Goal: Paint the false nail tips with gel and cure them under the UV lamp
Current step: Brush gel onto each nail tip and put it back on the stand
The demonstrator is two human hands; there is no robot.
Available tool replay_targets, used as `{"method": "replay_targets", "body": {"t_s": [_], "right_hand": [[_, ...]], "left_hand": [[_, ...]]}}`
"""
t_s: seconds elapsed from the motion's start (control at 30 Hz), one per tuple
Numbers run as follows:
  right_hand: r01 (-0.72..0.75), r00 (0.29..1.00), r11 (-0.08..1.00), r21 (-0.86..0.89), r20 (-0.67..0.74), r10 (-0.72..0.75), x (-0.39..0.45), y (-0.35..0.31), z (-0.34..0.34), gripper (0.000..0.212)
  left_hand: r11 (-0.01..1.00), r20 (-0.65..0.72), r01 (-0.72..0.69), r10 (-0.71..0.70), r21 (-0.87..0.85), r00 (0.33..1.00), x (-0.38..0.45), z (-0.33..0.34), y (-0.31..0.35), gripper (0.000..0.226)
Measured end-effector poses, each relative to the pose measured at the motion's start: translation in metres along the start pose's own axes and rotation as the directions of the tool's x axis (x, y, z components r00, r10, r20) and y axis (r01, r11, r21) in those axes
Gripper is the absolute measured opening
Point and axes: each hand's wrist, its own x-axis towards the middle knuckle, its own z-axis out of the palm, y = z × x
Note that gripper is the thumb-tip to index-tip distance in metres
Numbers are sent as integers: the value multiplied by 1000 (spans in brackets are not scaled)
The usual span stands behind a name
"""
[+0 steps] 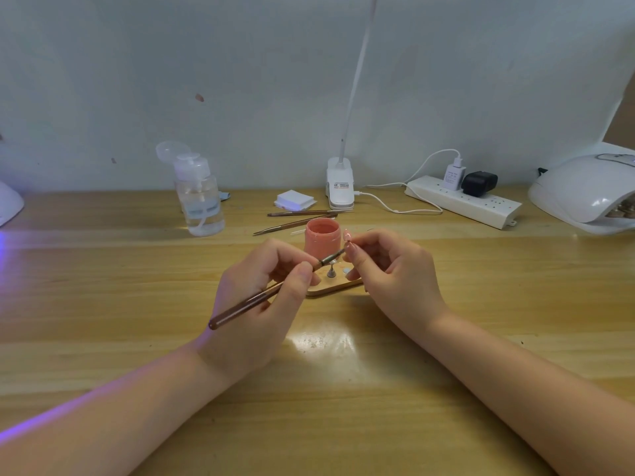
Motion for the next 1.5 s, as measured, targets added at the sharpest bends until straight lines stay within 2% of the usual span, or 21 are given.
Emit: {"method": "replay_targets", "body": {"t_s": [0.27, 0.4, 0.7, 0.83, 1.07, 1.23, 1.5], "right_hand": [[-1, 1000, 1000, 14, 7, 1, 1, 2, 0, 9], [5, 1000, 1000, 4, 7, -5, 1, 3, 0, 8], [41, 999, 999, 0, 13, -41, 2, 5, 0, 11], [40, 999, 999, -1, 5, -40, 2, 6, 0, 9], [55, 998, 998, 14, 0, -55, 3, 9, 1, 8], [54, 999, 999, 10, -3, -54, 4, 13, 2, 7], [57, 998, 995, 83, 7, -58, 4, 13, 3, 8]], "left_hand": [[999, -4, 32, -32, -16, 999, 2, 0, 0, 14], [1000, -5, -28, 28, 4, 1000, 0, 0, 1, 12], [1000, 2, 26, -26, 7, 1000, 2, 1, 2, 14], [999, 5, -38, 38, 25, 999, 0, 0, 3, 10], [999, -14, 46, -46, -1, 999, 2, 1, 3, 14], [1000, -3, -21, 21, 7, 1000, 0, 0, 2, 12], [998, -25, 34, -35, -53, 999, 3, 0, 2, 13]]}}
